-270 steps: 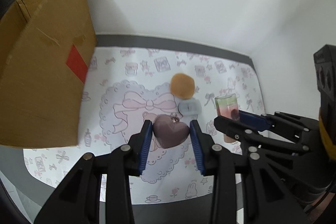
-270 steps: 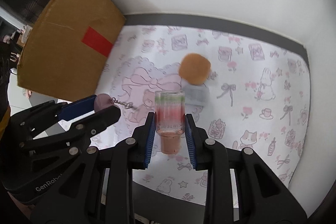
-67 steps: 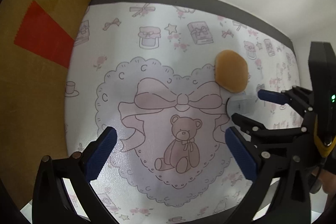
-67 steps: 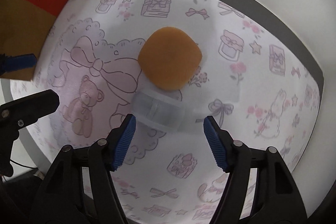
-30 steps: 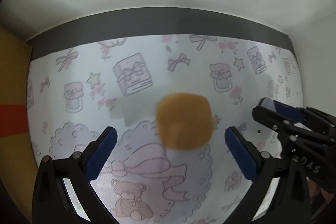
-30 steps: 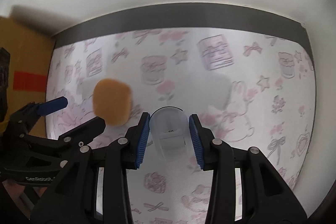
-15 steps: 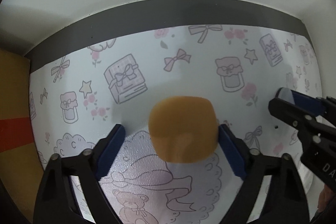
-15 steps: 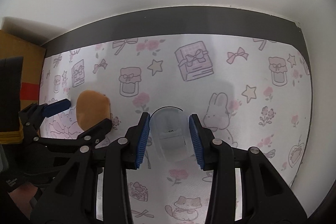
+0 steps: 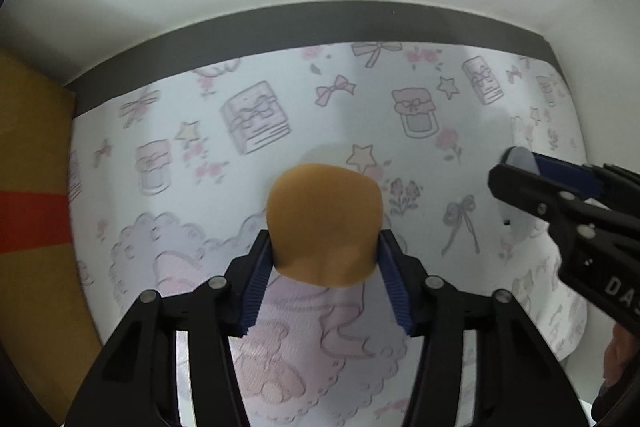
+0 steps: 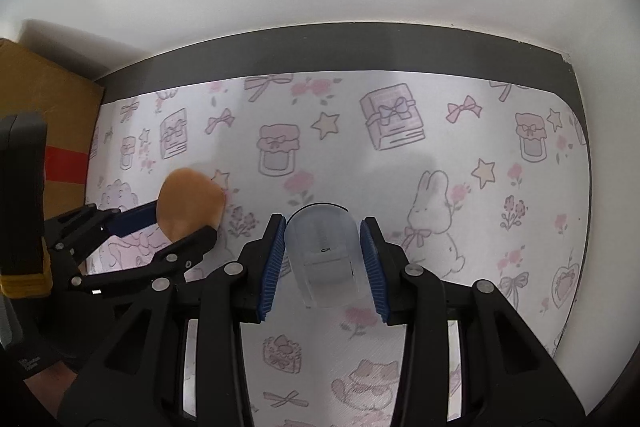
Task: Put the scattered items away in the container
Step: 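Carry the orange sponge with the left tool while the right tool carries the grey item over the box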
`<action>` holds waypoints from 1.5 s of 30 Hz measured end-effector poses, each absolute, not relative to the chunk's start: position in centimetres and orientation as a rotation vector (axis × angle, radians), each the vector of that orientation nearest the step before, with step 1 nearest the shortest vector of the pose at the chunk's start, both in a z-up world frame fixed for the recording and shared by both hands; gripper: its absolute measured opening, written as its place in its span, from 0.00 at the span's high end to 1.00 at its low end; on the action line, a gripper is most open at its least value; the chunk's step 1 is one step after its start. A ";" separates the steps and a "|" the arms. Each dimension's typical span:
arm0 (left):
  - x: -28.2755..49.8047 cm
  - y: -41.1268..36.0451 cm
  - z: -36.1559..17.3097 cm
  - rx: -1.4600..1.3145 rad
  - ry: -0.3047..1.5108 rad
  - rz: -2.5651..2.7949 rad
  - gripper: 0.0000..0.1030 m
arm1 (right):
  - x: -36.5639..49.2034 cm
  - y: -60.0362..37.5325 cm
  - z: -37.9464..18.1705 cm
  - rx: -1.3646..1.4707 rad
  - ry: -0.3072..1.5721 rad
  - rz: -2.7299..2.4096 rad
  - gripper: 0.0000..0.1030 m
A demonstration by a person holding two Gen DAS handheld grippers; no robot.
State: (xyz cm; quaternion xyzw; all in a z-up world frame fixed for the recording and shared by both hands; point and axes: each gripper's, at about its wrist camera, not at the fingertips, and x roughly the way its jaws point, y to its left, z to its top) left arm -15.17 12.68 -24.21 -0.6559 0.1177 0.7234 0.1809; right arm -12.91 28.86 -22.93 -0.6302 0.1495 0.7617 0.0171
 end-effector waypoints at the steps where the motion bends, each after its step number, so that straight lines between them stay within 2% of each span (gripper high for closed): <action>1: -14.9 12.2 -23.8 -1.847 0.327 2.051 0.50 | -12.8 28.5 -22.6 -1.955 0.462 2.374 0.61; 15: -12.2 7.0 -15.1 -1.741 0.232 2.172 0.50 | -10.2 22.4 -17.2 -1.892 0.412 2.486 0.61; 31: -11.6 1.9 -4.4 -1.526 0.082 2.303 0.50 | -9.0 17.3 -6.7 -1.720 0.357 2.687 0.61; 45: -13.6 -3.1 0.4 -1.389 -0.049 2.418 0.50 | -11.2 12.2 0.3 -1.626 0.270 2.835 0.61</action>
